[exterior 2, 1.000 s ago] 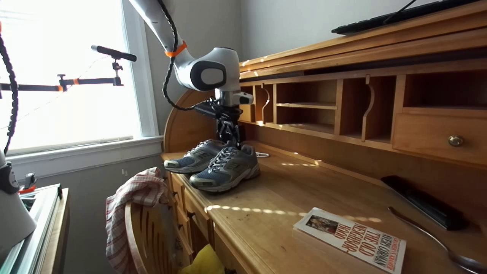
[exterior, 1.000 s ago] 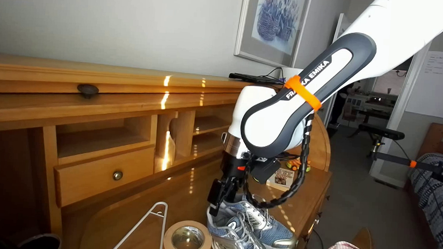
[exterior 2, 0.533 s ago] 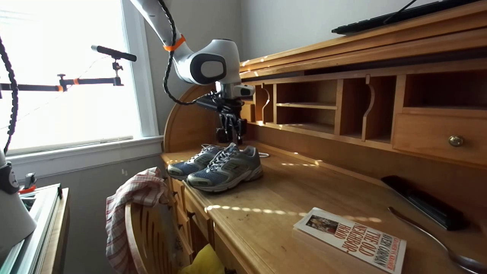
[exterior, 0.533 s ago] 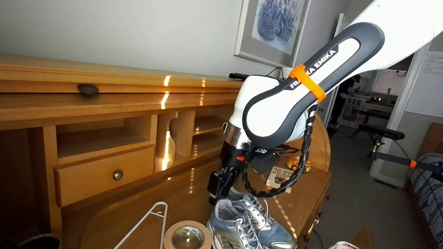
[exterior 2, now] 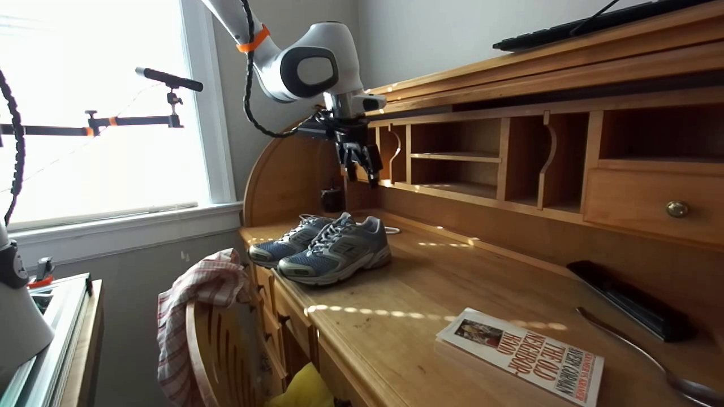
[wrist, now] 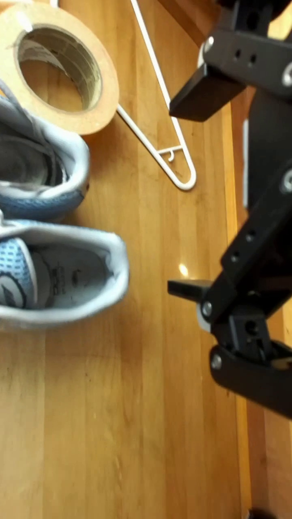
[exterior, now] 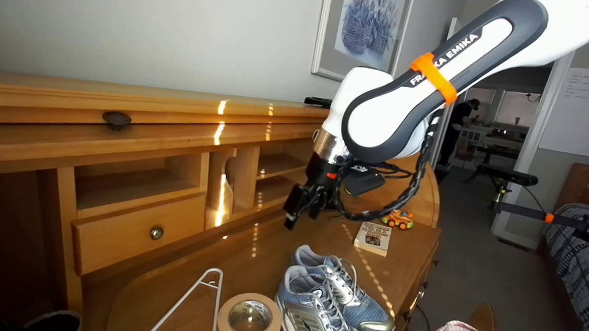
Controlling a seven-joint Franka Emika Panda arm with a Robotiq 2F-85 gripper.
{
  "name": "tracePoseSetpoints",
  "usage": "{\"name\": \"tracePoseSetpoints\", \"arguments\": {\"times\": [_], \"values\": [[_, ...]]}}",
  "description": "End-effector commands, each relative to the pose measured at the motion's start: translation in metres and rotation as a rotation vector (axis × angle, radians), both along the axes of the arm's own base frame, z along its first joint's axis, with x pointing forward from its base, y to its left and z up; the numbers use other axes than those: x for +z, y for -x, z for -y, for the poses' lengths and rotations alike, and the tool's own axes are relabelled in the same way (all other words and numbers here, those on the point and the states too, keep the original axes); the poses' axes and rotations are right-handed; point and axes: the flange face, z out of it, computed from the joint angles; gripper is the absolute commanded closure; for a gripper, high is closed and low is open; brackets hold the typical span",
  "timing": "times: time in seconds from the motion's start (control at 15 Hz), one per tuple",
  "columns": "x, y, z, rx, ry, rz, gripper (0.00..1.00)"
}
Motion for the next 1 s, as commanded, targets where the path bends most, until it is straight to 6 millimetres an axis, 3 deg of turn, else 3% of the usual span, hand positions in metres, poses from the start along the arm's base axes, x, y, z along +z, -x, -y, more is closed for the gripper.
{"name": "tracePoseSetpoints", "arguments": {"times": [0.0, 0.33, 0.53, 0.93], "values": [[0.021, 0.024, 0.051, -0.107, 0.088, 0.014, 0.00], [0.032, 0.038, 0.142, -0.289, 0.263, 0.009, 0.00], [0.024, 0.044, 0.191, -0.393, 0.352, -0.019, 0.00], [-0.010, 0.055, 0.249, -0.426, 0.387, -0.160, 0.00]]}}
